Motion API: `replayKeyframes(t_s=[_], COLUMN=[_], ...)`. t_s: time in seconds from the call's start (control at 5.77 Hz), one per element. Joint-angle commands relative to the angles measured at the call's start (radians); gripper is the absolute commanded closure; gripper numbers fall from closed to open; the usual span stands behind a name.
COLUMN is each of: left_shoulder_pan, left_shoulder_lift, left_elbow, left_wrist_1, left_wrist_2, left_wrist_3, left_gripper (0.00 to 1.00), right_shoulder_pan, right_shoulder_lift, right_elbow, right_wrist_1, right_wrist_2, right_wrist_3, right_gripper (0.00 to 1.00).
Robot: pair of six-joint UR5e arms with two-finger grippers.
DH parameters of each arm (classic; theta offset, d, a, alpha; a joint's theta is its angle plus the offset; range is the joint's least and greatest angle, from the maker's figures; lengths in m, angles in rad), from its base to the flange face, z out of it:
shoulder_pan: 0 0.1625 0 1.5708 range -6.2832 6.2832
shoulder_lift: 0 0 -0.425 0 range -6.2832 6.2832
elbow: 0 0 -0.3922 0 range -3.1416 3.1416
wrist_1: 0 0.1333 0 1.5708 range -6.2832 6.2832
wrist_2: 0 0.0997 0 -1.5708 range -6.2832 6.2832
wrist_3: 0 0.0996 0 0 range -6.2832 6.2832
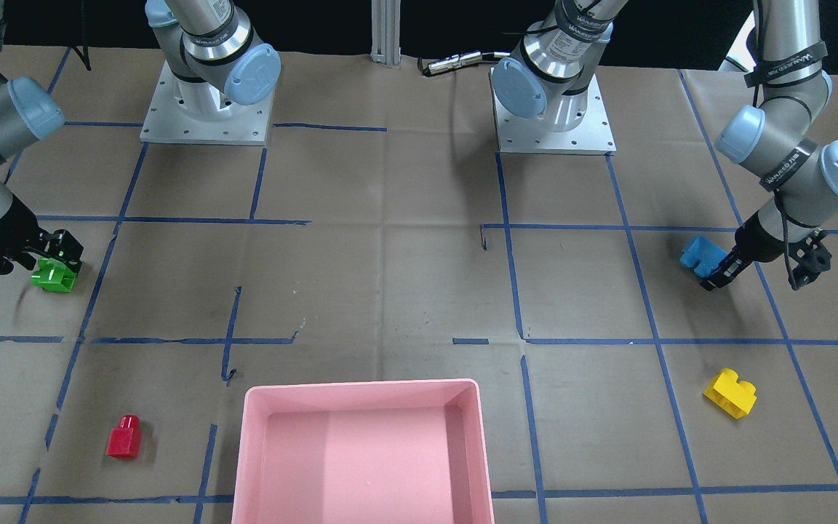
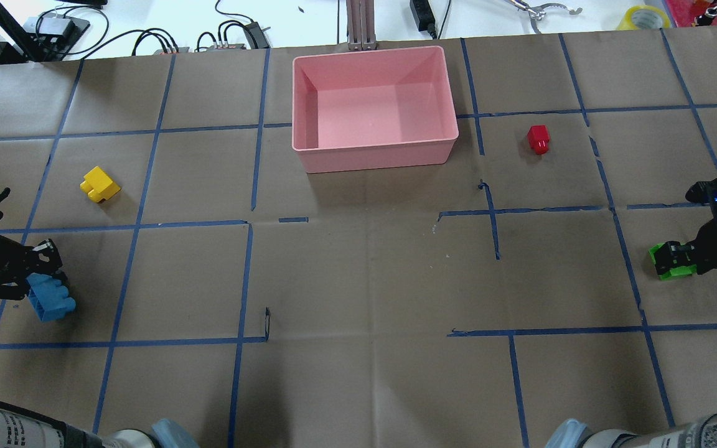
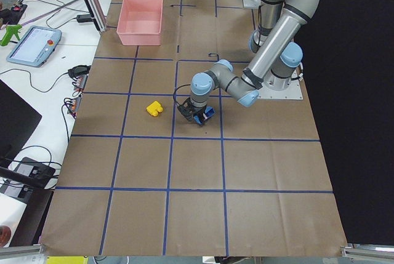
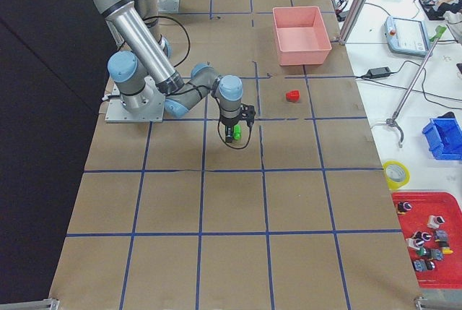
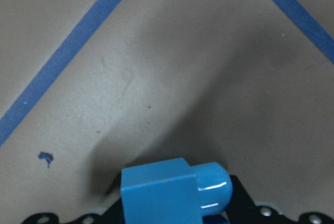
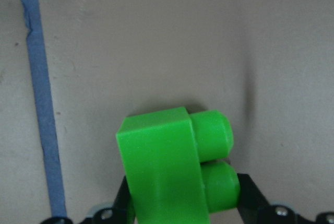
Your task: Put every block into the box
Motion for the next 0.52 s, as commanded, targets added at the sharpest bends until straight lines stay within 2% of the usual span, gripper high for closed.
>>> replayKeyframes(t_s=[0.0, 0.35], left_shoulder_pan=[-0.004, -0.006], left_shoulder_lift=[0.025, 0.030], left_elbow=[0.000, 0.005], left_wrist_1=[-0.028, -0.035], left_wrist_2=[-0.003, -0.028], left_wrist_3=[0.000, 0.010], left_gripper=[0.85, 0.97], right_shoulder_pan=[0.000, 0.002], right_shoulder_lift=[-0.028, -0.109], right_elbow=[-0.019, -0.132], right_wrist_1=[0.057, 0.310], right_wrist_2=[-0.028, -0.027], right_wrist_3=[0.003, 0.003], right_gripper=[0.91, 0.91])
